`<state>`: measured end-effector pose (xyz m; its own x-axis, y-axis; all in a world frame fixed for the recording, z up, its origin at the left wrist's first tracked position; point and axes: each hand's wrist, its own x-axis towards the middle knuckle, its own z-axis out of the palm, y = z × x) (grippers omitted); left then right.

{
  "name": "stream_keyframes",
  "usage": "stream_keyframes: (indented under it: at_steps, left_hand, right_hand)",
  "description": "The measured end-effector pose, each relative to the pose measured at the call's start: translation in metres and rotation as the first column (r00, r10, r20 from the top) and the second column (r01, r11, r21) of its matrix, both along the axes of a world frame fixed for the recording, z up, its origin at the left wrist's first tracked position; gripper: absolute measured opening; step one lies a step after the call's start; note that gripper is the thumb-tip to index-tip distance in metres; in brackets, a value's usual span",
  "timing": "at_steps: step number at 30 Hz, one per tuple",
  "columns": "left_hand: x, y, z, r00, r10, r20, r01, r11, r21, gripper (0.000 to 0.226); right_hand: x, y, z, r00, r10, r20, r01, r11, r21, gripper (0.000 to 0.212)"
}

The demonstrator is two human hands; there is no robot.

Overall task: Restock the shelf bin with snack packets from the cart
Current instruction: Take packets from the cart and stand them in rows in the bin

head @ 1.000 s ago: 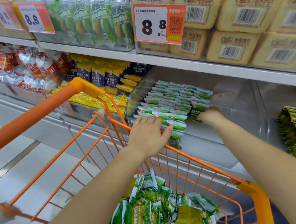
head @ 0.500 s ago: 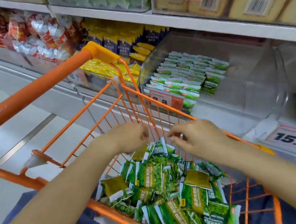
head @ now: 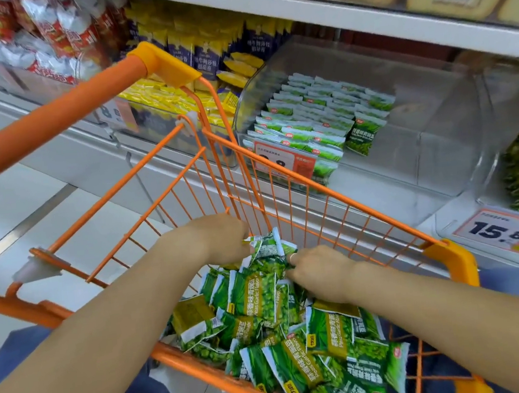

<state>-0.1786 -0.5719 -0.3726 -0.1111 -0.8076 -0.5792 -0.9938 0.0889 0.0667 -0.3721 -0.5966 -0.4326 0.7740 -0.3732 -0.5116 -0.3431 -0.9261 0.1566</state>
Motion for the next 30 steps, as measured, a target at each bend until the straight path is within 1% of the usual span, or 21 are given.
stream_keyframes:
  at_steps: [4,6,7,8,9,10,11,12,13,14,16,17,18,19,21,24,26,27,28,29,30]
  left_hand:
    - [0.002,0.001,-0.001,1.000,-0.008,0.019,0.008,1.000,0.000,0.046]
    - [0.002,0.001,0.000,1.000,0.001,0.014,0.000,0.999,-0.034,0.045]
    - [0.002,0.001,0.001,1.000,0.005,0.004,-0.005,0.995,-0.097,0.041]
    - [0.002,0.001,0.002,1.000,0.013,-0.021,-0.017,0.981,-0.195,0.036]
    - [0.002,0.000,0.005,0.998,0.028,-0.064,-0.047,0.949,-0.312,0.032]
    - [0.002,0.000,0.008,0.991,0.048,-0.126,-0.097,0.901,-0.424,0.030]
    - [0.002,0.000,0.011,0.976,0.062,-0.207,-0.163,0.842,-0.514,0.029]
    - [0.000,0.000,0.015,0.951,0.063,-0.302,-0.236,0.777,-0.583,0.029]
    - [-0.002,0.000,0.018,0.914,0.048,-0.403,-0.314,0.713,-0.627,0.029]
    - [-0.004,0.001,0.021,0.865,0.024,-0.502,-0.390,0.660,-0.642,0.030]
    - [-0.007,0.004,0.025,0.757,-0.031,-0.653,-0.511,0.593,-0.622,0.031]
    - [-0.009,0.006,0.025,0.724,-0.066,-0.687,-0.537,0.571,-0.621,0.031]
    - [-0.010,0.007,0.025,0.713,-0.110,-0.693,-0.536,0.552,-0.639,0.030]
    - [-0.012,0.008,0.025,0.723,-0.157,-0.673,-0.509,0.539,-0.672,0.030]
    - [-0.014,0.009,0.024,0.792,-0.232,-0.565,-0.385,0.529,-0.757,0.041]
    - [-0.019,0.010,0.017,0.911,-0.276,-0.305,-0.137,0.495,-0.858,0.072]
    - [-0.022,0.009,0.014,0.939,-0.305,-0.161,-0.004,0.457,-0.889,0.078]
    - [-0.023,0.009,0.013,0.941,-0.307,-0.144,0.007,0.442,-0.897,0.078]
    - [-0.024,0.008,0.014,0.936,-0.311,-0.165,-0.011,0.443,-0.896,0.079]
    - [-0.025,0.007,0.015,0.922,-0.307,-0.238,-0.077,0.457,-0.886,0.075]
    - [-0.025,0.008,0.019,0.879,-0.291,-0.378,-0.208,0.480,-0.853,0.063]
  right_hand:
    - [-0.002,-0.004,0.004,0.999,0.048,0.014,-0.047,0.998,-0.031,0.023]
    - [0.001,-0.003,0.012,0.998,0.060,0.036,-0.058,0.997,-0.051,0.021]
    - [0.003,-0.003,0.020,0.996,0.044,0.081,-0.040,0.998,-0.053,0.019]
    - [0.004,-0.003,0.030,0.988,0.010,0.155,-0.004,0.999,-0.041,0.017]
    - [0.005,-0.005,0.043,0.968,-0.058,0.245,0.060,0.998,-0.001,0.018]
    - [0.005,-0.007,0.057,0.926,-0.154,0.344,0.138,0.988,0.070,0.020]
    - [0.003,-0.010,0.071,0.858,-0.265,0.440,0.216,0.963,0.159,0.022]
    - [0.002,-0.012,0.083,0.761,-0.381,0.525,0.283,0.923,0.260,0.023]
    - [0.000,-0.015,0.093,0.631,-0.498,0.595,0.328,0.866,0.377,0.023]
    - [-0.002,-0.018,0.100,0.472,-0.599,0.646,0.337,0.800,0.496,0.023]
    - [-0.003,-0.023,0.105,0.157,-0.744,0.650,0.284,0.664,0.692,0.023]
    - [-0.002,-0.024,0.104,0.028,-0.784,0.620,0.243,0.607,0.756,0.025]
    - [-0.001,-0.025,0.102,-0.076,-0.805,0.589,0.207,0.565,0.799,0.028]
    - [0.001,-0.025,0.100,-0.155,-0.812,0.562,0.178,0.537,0.825,0.029]
    - [0.004,-0.025,0.096,-0.246,-0.823,0.511,0.136,0.493,0.859,0.024]
    - [0.006,-0.024,0.096,-0.306,-0.874,0.379,0.026,0.390,0.920,0.013]
    - [0.006,-0.022,0.098,-0.324,-0.909,0.262,-0.071,0.299,0.952,0.012]
    - [0.007,-0.021,0.099,-0.319,-0.920,0.226,-0.104,0.271,0.957,0.013]
    - [0.007,-0.020,0.100,-0.314,-0.925,0.213,-0.123,0.262,0.957,0.014]
    - [0.007,-0.019,0.101,-0.317,-0.921,0.227,-0.128,0.279,0.952,0.014]
    - [0.007,-0.019,0.102,-0.329,-0.904,0.271,-0.122,0.326,0.938,0.016]
